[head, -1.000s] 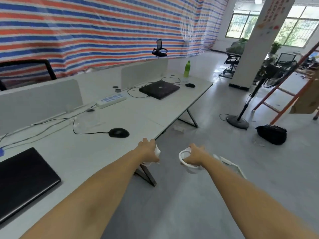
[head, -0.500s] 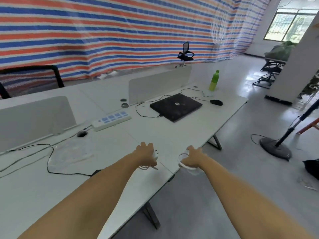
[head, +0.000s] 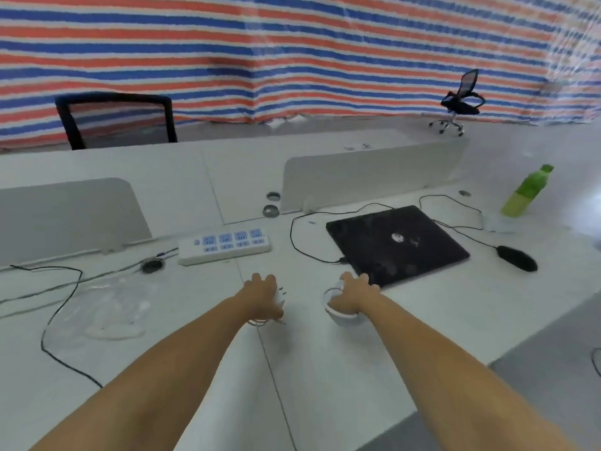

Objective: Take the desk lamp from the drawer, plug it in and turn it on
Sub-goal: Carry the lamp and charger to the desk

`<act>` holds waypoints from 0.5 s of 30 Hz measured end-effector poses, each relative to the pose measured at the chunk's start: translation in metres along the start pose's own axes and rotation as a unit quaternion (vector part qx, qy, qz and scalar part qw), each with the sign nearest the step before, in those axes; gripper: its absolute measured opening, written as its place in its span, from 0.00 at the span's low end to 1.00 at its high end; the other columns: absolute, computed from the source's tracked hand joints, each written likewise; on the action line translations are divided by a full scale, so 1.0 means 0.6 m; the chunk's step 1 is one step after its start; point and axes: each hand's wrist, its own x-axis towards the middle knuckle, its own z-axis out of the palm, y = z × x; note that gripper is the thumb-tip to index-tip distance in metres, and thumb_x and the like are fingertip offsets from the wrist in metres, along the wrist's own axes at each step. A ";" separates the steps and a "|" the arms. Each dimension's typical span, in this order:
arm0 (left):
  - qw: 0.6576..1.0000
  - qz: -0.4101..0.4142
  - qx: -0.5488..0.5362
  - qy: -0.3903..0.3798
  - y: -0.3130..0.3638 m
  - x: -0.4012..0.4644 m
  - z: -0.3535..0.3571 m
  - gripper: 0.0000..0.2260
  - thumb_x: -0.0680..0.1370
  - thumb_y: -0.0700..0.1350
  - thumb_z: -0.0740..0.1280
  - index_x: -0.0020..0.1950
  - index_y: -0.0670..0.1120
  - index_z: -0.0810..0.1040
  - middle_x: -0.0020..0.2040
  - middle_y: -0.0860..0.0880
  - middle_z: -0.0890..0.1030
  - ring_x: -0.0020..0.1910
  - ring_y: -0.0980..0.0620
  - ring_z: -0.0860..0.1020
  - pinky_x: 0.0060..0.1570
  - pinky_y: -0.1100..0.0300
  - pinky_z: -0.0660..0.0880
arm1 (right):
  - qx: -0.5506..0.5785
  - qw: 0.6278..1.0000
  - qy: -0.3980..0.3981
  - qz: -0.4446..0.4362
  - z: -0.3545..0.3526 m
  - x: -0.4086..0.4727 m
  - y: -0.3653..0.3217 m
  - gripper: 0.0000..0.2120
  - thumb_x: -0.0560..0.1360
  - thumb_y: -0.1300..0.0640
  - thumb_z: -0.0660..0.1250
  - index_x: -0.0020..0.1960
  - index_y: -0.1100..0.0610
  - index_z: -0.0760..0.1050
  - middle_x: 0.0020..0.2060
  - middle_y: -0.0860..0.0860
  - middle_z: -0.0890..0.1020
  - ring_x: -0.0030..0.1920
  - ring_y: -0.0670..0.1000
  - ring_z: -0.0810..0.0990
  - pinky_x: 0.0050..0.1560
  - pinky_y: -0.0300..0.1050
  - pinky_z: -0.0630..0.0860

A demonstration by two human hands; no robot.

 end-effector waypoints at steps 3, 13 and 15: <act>0.998 -0.048 -0.028 0.009 -0.001 0.053 0.001 0.30 0.70 0.52 0.72 0.65 0.43 0.63 0.62 0.40 0.66 0.60 0.40 0.69 0.56 0.51 0.71 | -0.034 0.998 -0.014 -0.046 -0.026 0.090 -0.021 0.37 0.70 0.42 0.64 0.74 0.51 0.55 0.71 0.58 0.59 0.68 0.64 0.64 0.67 0.55 0.66; 0.991 -0.132 -0.018 0.033 -0.043 0.152 0.060 0.30 0.72 0.50 0.69 0.69 0.45 0.61 0.63 0.41 0.65 0.61 0.42 0.67 0.55 0.50 0.72 | -0.127 0.987 -0.043 -0.089 0.015 0.251 -0.080 0.35 0.65 0.42 0.68 0.67 0.50 0.61 0.61 0.54 0.65 0.62 0.61 0.65 0.56 0.58 0.73; 0.990 -0.133 -0.010 0.039 -0.050 0.165 0.064 0.29 0.72 0.49 0.68 0.69 0.45 0.61 0.62 0.42 0.66 0.59 0.42 0.68 0.53 0.51 0.72 | -0.140 0.987 -0.034 -0.072 0.018 0.266 -0.085 0.31 0.67 0.45 0.68 0.66 0.49 0.61 0.61 0.53 0.63 0.64 0.60 0.62 0.55 0.61 0.73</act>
